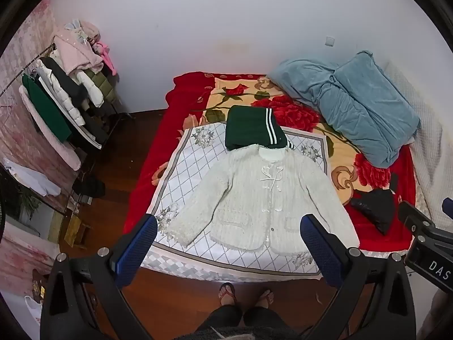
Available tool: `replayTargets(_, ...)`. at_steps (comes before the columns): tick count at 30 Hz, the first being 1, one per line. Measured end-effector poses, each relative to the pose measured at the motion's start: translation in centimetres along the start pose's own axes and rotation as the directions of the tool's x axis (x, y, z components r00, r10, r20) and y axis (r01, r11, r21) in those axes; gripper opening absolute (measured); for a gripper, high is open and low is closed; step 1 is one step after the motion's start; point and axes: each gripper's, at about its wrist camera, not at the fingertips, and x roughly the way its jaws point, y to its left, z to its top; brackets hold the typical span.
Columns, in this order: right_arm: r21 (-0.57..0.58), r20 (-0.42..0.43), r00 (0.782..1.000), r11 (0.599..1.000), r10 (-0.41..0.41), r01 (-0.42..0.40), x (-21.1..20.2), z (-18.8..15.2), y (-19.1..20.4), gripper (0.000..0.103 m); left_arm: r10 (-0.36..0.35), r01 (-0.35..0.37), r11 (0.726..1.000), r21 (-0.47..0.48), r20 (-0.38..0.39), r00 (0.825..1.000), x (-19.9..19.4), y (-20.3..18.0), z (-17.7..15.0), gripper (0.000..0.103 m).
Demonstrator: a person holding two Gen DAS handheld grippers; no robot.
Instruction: Fold large clothes
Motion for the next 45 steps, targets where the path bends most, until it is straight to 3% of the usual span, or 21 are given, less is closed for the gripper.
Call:
replayTargets(19, -0.011, 0.026, 1.000, 1.000, -0.005, 0.005, -1.6, 0.4, 1.2, 0.103, -0.002, 0.002, 1.000, -0.006, 0.012, 1.000, -0.8, -1.5, 1.0, 0.103)
replayTargets(45, -0.009, 0.032, 0.999, 1.000, -0.003, 0.004, -2.4, -0.5, 1.1, 0.103, -0.029, 0.029, 1.000, -0.011, 0.025, 0.999, -1.6, -0.4, 0.9, 0.103)
